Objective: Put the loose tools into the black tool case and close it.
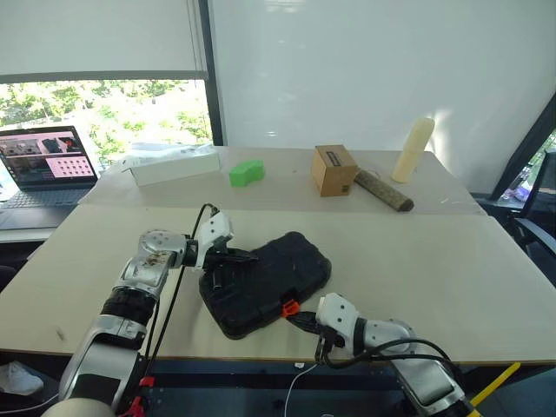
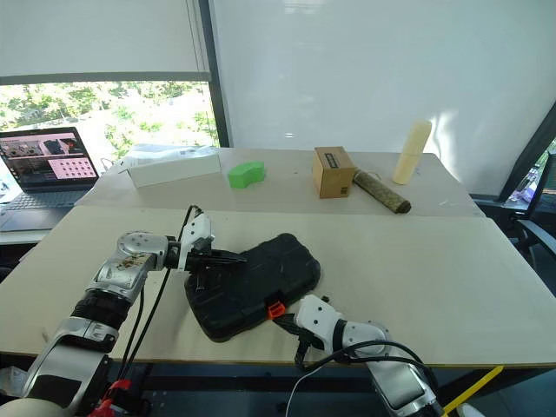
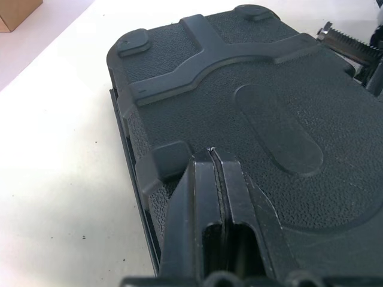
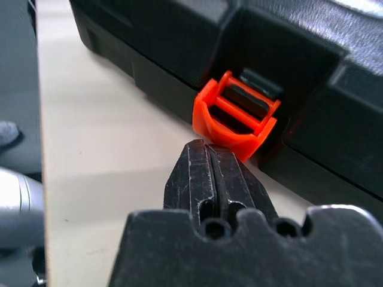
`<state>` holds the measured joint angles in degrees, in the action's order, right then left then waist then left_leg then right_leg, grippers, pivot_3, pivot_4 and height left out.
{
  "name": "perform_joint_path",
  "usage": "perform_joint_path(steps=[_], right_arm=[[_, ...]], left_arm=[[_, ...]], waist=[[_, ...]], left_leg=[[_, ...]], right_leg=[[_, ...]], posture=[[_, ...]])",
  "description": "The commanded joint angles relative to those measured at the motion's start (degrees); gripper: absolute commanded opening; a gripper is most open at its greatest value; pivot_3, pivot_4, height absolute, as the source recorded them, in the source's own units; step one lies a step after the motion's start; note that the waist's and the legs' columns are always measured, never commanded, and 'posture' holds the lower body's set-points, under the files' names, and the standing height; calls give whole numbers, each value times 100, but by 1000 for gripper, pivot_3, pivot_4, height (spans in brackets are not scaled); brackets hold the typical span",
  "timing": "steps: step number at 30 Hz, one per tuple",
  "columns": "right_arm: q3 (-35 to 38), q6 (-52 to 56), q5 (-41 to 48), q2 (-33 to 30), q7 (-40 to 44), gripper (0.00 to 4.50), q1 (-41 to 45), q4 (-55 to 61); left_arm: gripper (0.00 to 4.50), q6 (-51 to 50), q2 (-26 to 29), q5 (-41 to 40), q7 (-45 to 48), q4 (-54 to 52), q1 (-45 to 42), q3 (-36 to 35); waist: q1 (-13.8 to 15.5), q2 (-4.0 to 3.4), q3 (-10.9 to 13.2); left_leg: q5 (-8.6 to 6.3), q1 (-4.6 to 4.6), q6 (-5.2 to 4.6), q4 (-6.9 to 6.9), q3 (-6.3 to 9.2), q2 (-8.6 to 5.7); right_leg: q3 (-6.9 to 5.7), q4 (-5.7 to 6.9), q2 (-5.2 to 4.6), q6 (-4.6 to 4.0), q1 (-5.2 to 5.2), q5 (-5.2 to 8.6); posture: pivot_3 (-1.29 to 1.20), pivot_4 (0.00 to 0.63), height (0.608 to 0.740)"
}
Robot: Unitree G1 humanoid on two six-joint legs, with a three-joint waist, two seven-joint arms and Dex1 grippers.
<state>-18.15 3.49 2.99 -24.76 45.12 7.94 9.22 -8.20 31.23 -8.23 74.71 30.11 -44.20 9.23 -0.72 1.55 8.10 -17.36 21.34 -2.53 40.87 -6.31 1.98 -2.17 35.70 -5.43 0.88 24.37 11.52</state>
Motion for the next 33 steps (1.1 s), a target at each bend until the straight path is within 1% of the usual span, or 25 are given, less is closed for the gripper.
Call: perform_joint_path(steps=[1, 9, 20, 26, 33], right_arm=[[281, -528, 186, 128, -116, 33, 87, 113], [385, -918, 175, 271, -261, 33, 40, -56], [545, -1081, 341, 528, -308, 33, 123, 20], [583, -715, 546, 205, -108, 33, -264, 437], [492, -329, 327, -49, -169, 33, -435, 436]], left_arm=[[0, -181, 17, 239, 3, 42, 177, 257], [0, -239, 28, 243, 6, -30, 218, 282], [0, -131, 69, 270, 73, 17, 291, 330], [0, -129, 103, 259, 77, -4, 330, 317], [0, -94, 115, 268, 73, 36, 304, 305]], waist=[[-7, 0, 0], [-11, 0, 1], [-17, -1, 0], [7, -1, 0], [-1, -1, 0]], left_leg=[[0, 0, 0, 0, 0, 0], [1, -1, 1, 0, -1, 2], [1, -7, 2, -3, -1, 7], [-4, -5, -4, -8, -2, 1], [-5, -8, -5, -9, -2, 3]], right_leg=[[0, 0, 0, 0, 0, 0], [1, 1, 1, 0, 2, 0], [4, 4, 4, -3, 1, 2], [3, -1, -9, 2, -2, 9], [4, -3, -9, 4, -4, 11]], posture=[[0, 150, 740], [0, 150, 740], [0, 150, 740], [0, 150, 740], [0, 150, 740]])
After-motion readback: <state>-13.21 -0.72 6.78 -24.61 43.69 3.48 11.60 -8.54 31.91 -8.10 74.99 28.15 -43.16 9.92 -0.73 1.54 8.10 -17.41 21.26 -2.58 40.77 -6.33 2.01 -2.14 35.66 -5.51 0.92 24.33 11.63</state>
